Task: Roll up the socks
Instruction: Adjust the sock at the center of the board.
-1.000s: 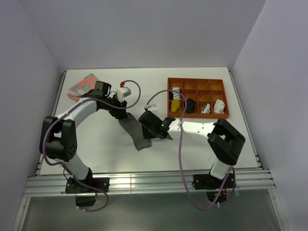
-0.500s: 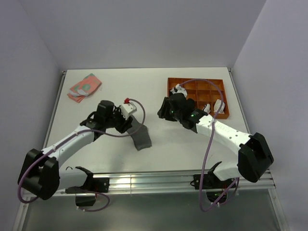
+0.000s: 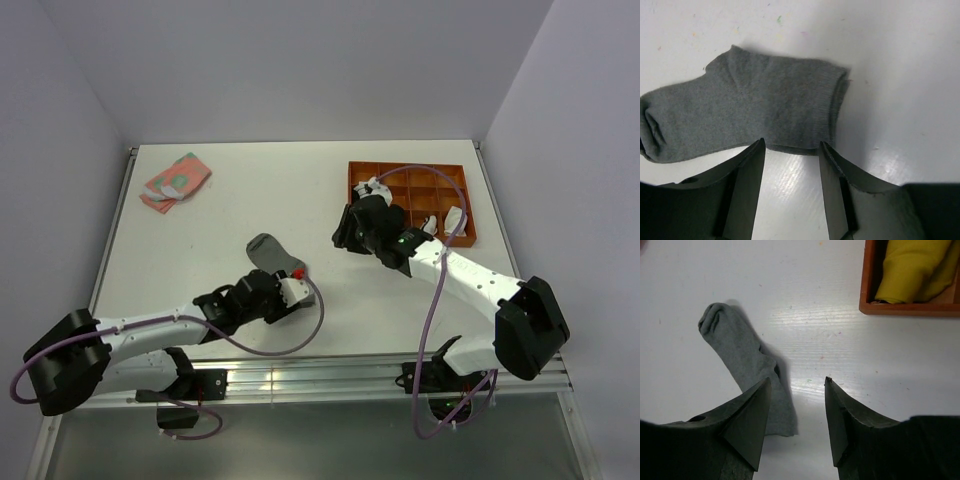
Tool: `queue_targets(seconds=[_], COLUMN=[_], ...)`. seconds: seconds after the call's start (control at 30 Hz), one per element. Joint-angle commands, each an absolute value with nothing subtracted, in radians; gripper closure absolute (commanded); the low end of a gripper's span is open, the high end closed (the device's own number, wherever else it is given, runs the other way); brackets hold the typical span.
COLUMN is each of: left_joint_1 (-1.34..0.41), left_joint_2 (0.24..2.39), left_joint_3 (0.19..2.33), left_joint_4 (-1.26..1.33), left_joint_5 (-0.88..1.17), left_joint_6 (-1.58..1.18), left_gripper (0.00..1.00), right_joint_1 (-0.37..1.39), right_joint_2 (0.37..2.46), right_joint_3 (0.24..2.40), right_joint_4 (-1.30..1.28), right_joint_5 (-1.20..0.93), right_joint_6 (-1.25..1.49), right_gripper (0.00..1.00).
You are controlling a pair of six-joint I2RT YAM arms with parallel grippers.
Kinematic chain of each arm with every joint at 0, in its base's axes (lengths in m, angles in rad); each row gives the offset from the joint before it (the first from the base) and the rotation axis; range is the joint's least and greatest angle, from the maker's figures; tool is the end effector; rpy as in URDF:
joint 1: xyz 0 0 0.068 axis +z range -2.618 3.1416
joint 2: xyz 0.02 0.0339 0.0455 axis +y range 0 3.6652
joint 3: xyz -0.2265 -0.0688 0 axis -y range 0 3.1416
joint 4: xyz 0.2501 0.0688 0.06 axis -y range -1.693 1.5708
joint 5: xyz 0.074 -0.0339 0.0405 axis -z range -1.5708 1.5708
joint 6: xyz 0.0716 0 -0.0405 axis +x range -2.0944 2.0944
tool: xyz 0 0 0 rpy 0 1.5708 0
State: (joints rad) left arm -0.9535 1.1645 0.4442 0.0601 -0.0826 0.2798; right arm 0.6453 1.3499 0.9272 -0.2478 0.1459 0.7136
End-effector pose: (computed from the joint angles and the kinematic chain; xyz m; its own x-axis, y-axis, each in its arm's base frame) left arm 0.1628 -0.2191 0.1125 -0.1272 0.6546 -0.7452 0.8428 0.4674 0.2668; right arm 0.2751 0.1941 0.1966 -0.7052 0.2797 -0.6515 -0.0561 0.8940 0.4446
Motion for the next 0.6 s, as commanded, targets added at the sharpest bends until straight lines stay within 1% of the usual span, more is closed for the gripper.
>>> queue_targets(seconds=[0.0,0.13,0.23,0.3,0.4,0.57], left_joint_1=[-1.034,-1.066,-1.072,-1.084,-1.103,-1.127], left_joint_2=[1.108,1.173,1.189,1.224,1.297,1.367], left_joint_3=[0.394,0.42,0.46,0.468,0.518,0.555], left_joint_4=[0.202,0.199,0.175,0.19,0.146,0.08], left_joint_5=[-0.181,-0.204,-0.183,-0.204,-0.199,-0.189], left_joint_6=[0.295,0.281,0.252,0.255,0.242,0.236], left_gripper=[0.47,0.54,0.53,0.52,0.56,0.57], right_joint_1=[0.64,0.638,0.638,0.638,0.638,0.64], right_joint_2=[1.322,1.316,1.312,1.309,1.299,1.29], right_joint_3=[0.907,0.896,0.894,0.896,0.894,0.888], right_joint_4=[-0.244,-0.244,-0.252,-0.256,-0.265,-0.273], right_joint_5=[0.181,0.193,0.199,0.201,0.207,0.213], right_joint_6=[0.721,0.723,0.722,0.721,0.718,0.713], right_gripper=[0.46,0.46,0.46,0.46,0.46,0.46])
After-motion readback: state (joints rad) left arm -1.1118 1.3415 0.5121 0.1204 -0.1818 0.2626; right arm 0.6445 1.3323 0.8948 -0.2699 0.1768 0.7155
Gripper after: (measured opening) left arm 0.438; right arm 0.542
